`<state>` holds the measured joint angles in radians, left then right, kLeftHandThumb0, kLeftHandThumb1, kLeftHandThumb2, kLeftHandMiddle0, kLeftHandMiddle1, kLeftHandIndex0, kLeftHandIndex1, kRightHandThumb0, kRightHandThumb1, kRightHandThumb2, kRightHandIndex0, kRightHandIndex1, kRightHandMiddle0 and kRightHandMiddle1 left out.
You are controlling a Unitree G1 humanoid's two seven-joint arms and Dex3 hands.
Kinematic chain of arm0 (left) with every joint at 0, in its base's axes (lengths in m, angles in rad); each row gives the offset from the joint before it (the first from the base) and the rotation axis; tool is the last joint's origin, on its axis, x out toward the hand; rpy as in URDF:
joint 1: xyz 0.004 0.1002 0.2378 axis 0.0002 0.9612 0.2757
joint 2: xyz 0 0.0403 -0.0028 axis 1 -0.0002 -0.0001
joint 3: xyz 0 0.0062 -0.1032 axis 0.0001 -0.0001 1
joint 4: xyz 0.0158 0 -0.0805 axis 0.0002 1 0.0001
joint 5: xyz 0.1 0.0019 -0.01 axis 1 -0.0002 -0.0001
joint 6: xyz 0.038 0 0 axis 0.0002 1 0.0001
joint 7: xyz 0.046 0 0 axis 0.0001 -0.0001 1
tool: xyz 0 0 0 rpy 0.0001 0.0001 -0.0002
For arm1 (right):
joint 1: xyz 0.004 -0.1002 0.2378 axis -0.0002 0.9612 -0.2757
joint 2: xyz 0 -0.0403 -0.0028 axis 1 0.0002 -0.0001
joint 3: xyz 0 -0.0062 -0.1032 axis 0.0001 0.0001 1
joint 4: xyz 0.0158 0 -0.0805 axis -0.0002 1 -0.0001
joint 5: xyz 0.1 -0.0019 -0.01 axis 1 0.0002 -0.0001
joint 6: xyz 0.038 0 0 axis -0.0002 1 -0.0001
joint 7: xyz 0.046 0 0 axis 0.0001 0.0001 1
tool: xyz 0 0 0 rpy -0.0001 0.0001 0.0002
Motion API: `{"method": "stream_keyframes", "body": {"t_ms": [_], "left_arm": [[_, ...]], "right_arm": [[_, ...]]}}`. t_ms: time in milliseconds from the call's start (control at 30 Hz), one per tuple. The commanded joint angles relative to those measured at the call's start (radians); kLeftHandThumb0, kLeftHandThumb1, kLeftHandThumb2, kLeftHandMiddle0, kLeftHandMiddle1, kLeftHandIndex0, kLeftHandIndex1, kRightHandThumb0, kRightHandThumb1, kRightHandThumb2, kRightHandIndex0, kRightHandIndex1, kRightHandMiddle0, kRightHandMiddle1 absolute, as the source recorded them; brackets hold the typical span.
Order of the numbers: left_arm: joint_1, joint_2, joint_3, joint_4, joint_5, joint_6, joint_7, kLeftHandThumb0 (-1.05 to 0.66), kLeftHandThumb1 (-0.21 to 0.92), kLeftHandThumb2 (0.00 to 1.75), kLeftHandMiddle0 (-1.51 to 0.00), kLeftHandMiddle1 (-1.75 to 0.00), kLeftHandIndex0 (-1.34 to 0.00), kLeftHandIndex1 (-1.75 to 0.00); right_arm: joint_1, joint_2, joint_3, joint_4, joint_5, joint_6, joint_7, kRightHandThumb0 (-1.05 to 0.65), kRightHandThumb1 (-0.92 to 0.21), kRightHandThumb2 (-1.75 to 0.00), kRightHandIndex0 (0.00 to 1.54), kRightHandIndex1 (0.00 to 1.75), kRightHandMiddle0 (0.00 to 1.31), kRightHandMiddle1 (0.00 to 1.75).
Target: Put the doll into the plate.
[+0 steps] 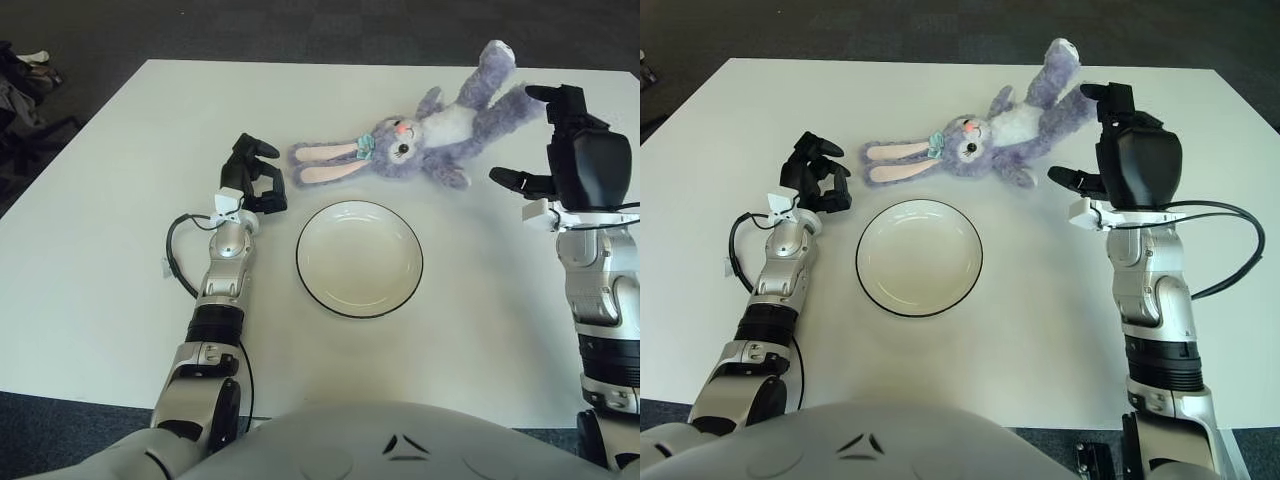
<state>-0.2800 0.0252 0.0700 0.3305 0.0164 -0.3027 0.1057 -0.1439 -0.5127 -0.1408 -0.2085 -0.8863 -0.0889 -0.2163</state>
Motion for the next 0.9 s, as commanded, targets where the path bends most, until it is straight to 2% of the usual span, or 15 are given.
{"method": "stream_keyframes", "body": {"t_ms": [0, 67, 300, 333, 467, 700, 867], "left_arm": [[0.049, -0.01, -0.002, 0.037, -0.003, -0.017, -0.008, -0.01, 0.24, 1.41, -0.56, -1.75, -0.54, -1.75], [0.049, -0.011, -0.002, 0.036, -0.004, -0.017, -0.01, -0.01, 0.24, 1.41, -0.56, -1.75, -0.54, -1.75], [0.05, -0.008, -0.008, 0.039, 0.003, -0.021, -0.011, -0.01, 0.24, 1.42, -0.56, -1.75, -0.54, -1.75], [0.05, -0.007, -0.008, 0.039, 0.002, -0.02, -0.013, -0.01, 0.24, 1.42, -0.56, -1.75, -0.54, -1.75], [0.051, -0.007, -0.009, 0.036, -0.005, -0.018, -0.02, -0.01, 0.24, 1.41, -0.56, -1.75, -0.54, -1.75], [0.052, -0.008, -0.009, 0.035, 0.0, -0.012, -0.015, -0.01, 0.24, 1.41, -0.55, -1.75, -0.54, -1.75], [0.052, -0.009, -0.011, 0.035, 0.011, -0.012, -0.004, -0.01, 0.25, 1.4, -0.55, -1.75, -0.53, -1.75]], "right_arm": [[-0.024, -0.039, 0.017, -0.014, -0.031, -0.004, 0.0, -0.81, -0.48, -0.74, 0.28, 1.28, 0.0, 0.7], [-0.035, -0.055, 0.024, -0.006, -0.031, -0.009, 0.002, -0.82, -0.48, -0.73, 0.22, 1.14, 0.0, 0.68], [-0.066, -0.114, 0.055, 0.043, -0.063, -0.045, -0.041, -0.84, -0.52, -0.69, 0.14, 0.9, 0.0, 0.65], [-0.067, -0.118, 0.058, 0.047, -0.066, -0.047, -0.045, -0.85, -0.53, -0.68, 0.12, 0.82, 0.0, 0.68], [-0.072, -0.121, 0.069, 0.045, -0.063, -0.017, -0.006, -0.89, -0.58, -0.63, 0.1, 0.59, 0.0, 0.73], [-0.073, -0.129, 0.083, 0.04, -0.063, -0.011, 0.012, -0.88, -0.62, -0.61, 0.06, 0.44, 0.0, 0.7], [-0.068, -0.143, 0.097, 0.039, -0.076, -0.016, 0.017, -0.87, -0.67, -0.61, 0.03, 0.39, 0.0, 0.81]]}}
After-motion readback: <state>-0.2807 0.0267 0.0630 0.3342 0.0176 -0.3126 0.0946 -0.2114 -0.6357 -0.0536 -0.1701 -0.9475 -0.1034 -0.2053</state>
